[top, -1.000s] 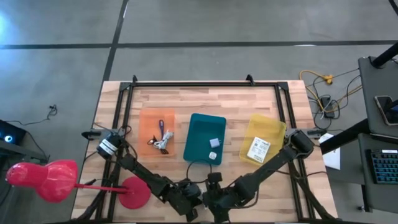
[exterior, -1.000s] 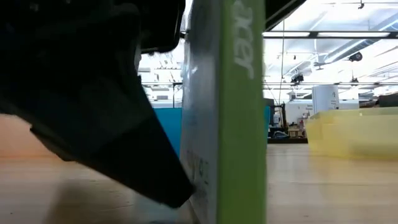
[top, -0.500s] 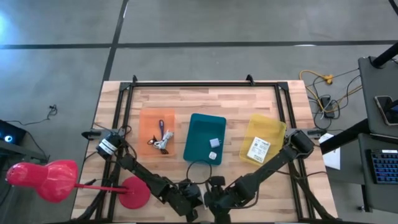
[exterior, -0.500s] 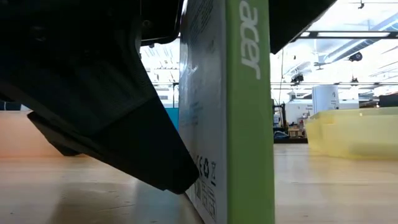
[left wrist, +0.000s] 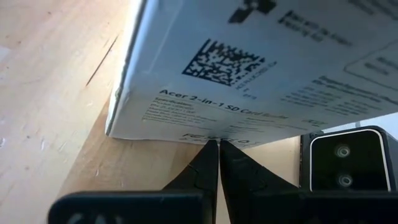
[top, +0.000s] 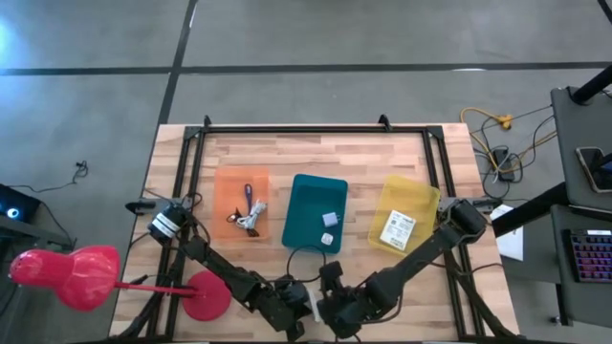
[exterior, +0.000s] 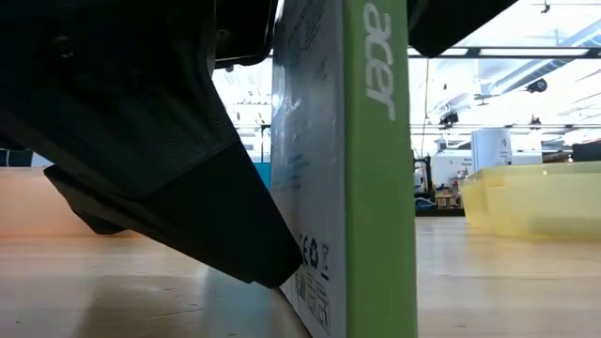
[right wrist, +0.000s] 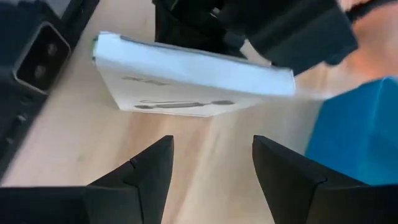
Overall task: Pick and place items into bin
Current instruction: Put the card reader box into the yellow bin
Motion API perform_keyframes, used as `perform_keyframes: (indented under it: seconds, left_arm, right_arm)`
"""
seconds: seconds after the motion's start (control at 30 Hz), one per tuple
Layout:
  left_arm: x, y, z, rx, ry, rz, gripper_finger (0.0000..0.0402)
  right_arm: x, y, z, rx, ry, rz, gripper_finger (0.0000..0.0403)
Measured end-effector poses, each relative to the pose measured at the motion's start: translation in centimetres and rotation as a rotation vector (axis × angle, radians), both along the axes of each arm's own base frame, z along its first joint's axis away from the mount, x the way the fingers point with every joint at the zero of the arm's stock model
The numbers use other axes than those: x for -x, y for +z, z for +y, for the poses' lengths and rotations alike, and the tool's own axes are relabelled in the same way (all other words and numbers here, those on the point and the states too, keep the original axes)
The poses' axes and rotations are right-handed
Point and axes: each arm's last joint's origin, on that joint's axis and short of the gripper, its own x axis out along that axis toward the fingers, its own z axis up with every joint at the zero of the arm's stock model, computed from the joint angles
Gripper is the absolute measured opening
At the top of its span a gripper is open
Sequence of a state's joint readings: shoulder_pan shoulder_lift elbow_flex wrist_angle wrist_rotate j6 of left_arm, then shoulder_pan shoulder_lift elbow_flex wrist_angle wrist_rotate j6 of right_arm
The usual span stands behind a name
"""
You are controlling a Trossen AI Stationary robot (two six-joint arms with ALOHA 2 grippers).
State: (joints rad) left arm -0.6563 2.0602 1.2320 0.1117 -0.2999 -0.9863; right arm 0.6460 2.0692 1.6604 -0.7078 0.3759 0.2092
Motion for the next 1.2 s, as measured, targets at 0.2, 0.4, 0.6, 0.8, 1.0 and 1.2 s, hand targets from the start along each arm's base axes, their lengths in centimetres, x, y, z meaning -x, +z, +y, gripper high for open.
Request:
perform_keyframes:
  seconds: [0.2,0.4,0.6,0.8,1.0,1.2]
  left_arm:
    - [0.0,0.0,0.0,0.001,0.0,0.0,0.0]
    - [0.0,0.0,-0.1,0.014,-0.017,0.01,0.0]
    - [0.0,0.0,-0.1,0.019,-0.025,0.014,0.0]
    - [0.0,0.0,-0.1,0.019,-0.025,0.014,0.0]
    - [0.0,0.0,-0.1,0.02,-0.026,0.014,0.0]
    - [0.0,0.0,-0.1,0.021,-0.026,0.013,0.0]
  right_arm:
    - [0.0,0.2,0.0,0.172,0.072,-0.059,0.0206]
    - [0.7,1.0,0.7,0.329,0.181,-0.11,0.0206]
    - [1.7,1.3,2.4,0.401,0.349,-0.129,0.0206]
    - [1.3,1.5,2.9,0.467,0.53,-0.167,0.0206]
    - [1.1,1.5,3.0,0.54,0.752,-0.162,0.0206]
    - [1.0,1.3,2.9,0.507,0.878,-0.146,0.0206]
